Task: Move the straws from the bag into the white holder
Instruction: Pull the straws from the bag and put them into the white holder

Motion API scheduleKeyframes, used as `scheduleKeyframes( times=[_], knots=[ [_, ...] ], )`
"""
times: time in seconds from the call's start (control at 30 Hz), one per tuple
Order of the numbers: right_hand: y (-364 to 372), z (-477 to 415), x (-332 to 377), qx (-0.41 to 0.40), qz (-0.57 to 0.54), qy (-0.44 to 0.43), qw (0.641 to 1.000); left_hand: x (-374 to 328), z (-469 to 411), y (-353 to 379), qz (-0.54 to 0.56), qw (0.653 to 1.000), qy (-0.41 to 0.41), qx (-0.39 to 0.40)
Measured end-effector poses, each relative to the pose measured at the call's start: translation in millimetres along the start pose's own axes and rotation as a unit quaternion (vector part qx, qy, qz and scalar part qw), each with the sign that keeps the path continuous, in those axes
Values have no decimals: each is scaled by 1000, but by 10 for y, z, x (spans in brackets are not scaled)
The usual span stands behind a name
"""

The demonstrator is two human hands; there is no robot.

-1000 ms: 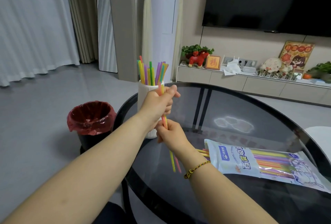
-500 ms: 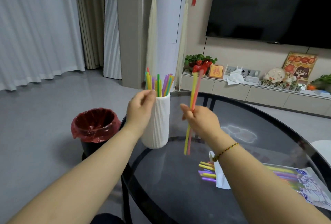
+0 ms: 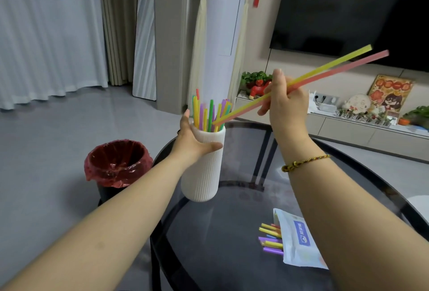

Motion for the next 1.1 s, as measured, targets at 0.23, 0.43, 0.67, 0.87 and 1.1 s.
scheduleKeyframes(
  times=[0.23, 0.43, 0.67, 0.87, 1.1],
  knots=[
    [262, -15, -271, 90, 168, 13, 982, 45, -71, -24, -10, 999, 33, 29],
    [446, 110, -344, 162, 201, 46, 965, 47, -115, -40, -12, 998, 31, 60],
    [462, -90, -76, 56, 19, -10, 998, 4, -104, -40, -2, 995, 29, 90],
    [613, 52, -212, 182, 125, 50, 974, 10, -97, -49, 22, 995, 31, 90],
    [472, 145, -283, 119, 56, 55, 990, 28, -120, -28, 25, 994, 43, 102]
  ],
)
Point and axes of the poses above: each hand's wrist, its own z-axis away from the middle knuckle, its own y-axis out of the palm, x = y × z, the point moved 1 cm from there along -z, towards the middle knuckle, and after that the axes turned 13 degrees about -x, right-handed, at the moved point
